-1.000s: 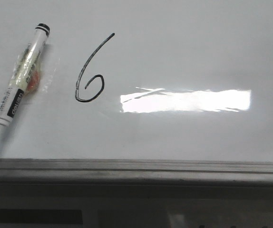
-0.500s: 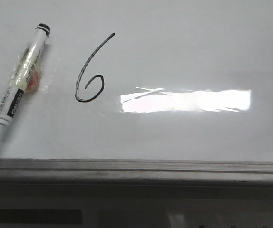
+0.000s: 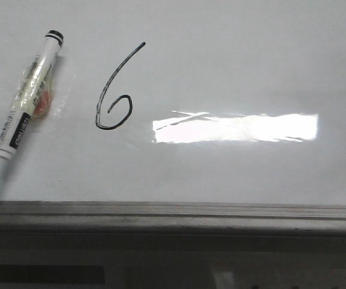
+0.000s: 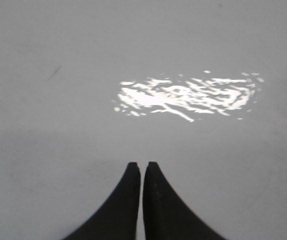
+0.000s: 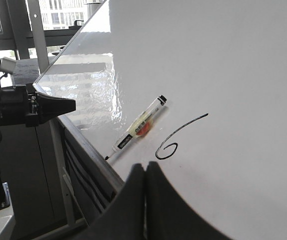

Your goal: Write number 6 on whiteboard

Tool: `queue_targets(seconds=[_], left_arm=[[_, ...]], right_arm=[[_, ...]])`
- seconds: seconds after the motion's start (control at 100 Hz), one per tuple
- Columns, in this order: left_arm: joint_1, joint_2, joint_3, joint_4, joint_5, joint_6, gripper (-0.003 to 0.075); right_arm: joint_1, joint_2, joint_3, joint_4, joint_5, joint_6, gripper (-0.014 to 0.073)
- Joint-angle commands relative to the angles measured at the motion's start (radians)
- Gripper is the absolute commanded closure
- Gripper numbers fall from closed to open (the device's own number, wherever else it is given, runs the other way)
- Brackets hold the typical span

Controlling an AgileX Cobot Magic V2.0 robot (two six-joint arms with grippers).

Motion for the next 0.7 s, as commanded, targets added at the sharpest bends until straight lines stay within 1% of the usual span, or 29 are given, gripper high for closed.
queue_targets(seconds=[0.0,0.05,0.09,0.25,0.32,0.69], left_arm=[[0.030,-0.030,0.011,-0.021,-0.122,0.044,0.0741],[0.042,-0.030,0.031,-0.027,-0.118,0.047,0.0741],[0.057,-0.030,0.027,-0.029,-0.045,0.047,0.0741],[0.130,-0.030,0.027,-0.031,0.092,0.047,0.0741],[0.147,-0.030,0.027,-0.053,0.096,0.045,0.0741],[0.147,-0.029,0.027,-0.053,0.096,0.045,0.0741]], right_arm=[[-0.002,0.007,-0.023,-0.011,-0.075,-0.006,0.0657],[-0.002,0.007,-0.023,-0.011,-0.075,-0.006,0.0657],[-0.002,0.007,-0.023,-0.011,-0.075,-0.006,0.0657],[-0.002,0.007,-0.023,-0.011,-0.075,-0.006,0.0657],[-0.002,0.007,-0.023,-0.011,-0.075,-0.006,0.0657],[-0.002,0.007,-0.023,-0.011,-0.075,-0.006,0.0657]])
